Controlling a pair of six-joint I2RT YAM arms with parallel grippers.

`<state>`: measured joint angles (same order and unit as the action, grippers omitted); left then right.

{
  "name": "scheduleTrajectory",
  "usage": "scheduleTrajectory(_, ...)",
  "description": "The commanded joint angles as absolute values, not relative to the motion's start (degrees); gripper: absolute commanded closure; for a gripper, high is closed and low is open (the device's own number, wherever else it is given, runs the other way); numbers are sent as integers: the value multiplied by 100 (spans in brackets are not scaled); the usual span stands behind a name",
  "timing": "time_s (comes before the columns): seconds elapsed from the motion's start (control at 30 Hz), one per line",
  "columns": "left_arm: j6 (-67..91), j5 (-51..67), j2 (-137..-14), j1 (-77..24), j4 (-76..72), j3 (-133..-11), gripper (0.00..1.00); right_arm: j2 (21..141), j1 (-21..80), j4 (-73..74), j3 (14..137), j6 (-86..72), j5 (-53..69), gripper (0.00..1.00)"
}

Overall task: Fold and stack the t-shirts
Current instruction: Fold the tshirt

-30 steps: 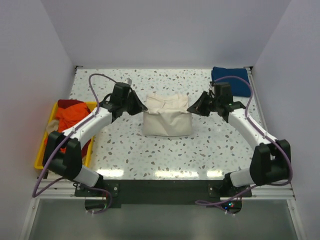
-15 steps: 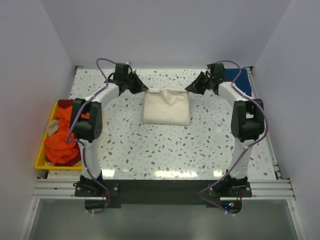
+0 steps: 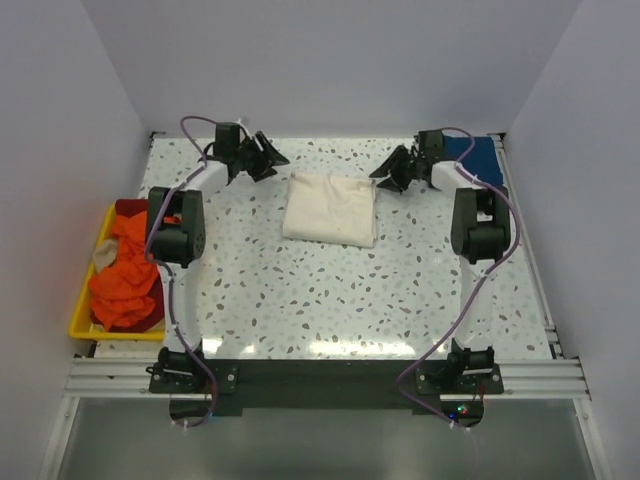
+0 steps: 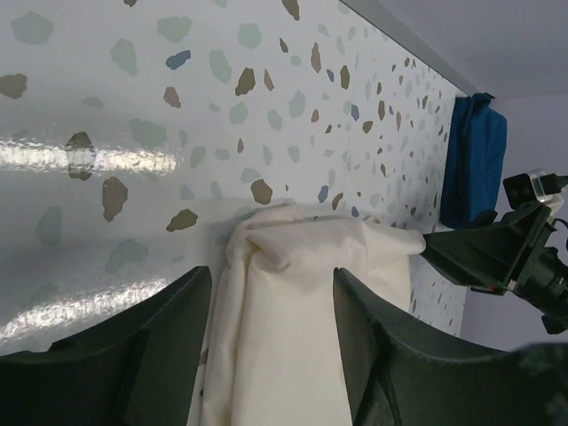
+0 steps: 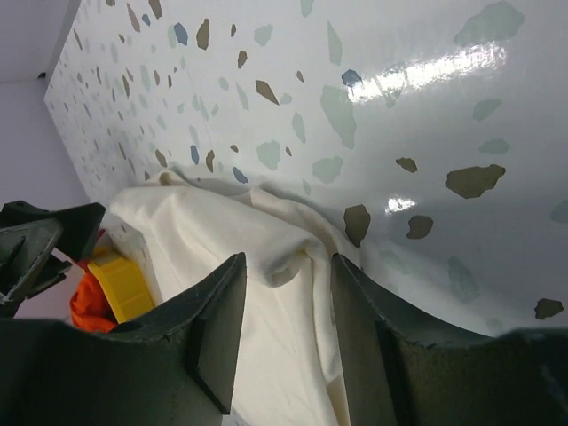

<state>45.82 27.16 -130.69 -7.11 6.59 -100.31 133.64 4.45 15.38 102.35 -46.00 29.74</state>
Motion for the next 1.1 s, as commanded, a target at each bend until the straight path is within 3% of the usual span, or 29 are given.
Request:
scheduleTrajectory(0.0, 4535, 2733, -12490, -624, 211, -9757, 39, 12851, 404, 1520, 10407, -4342, 2752, 53)
scheduleTrajectory(0.07, 4605, 2768, -12297, -659, 106, -9598, 45, 12464, 404, 1503, 10100, -4280, 2471, 53)
scheduleTrajectory(0.3, 4544, 2716, -12208, -1089, 88, -9334, 90, 11935, 782, 1073, 9501, -4254, 2575, 56)
scheduleTrajectory(0.37, 4544, 2690, -12313, -1221, 97, -9360, 95, 12006, 975, 976, 9466, -4245, 2601, 61)
scheduleTrajectory(0.57, 4491, 2716, -12839, -1345, 97, -9729, 100, 12716, 1178, 668, 9676, -4342, 2997, 66)
scheduleTrajectory(0.8, 4236, 2690, -13719, -1205, 334, -10607, 99, 13604, 976, 853, 10686, -4350, 3181, 69)
scheduleTrajectory(1.07, 4306, 2593, -14168, -967, 510, -10740, 96, 14370, 519, 863, 11215, -4675, 3637, 69)
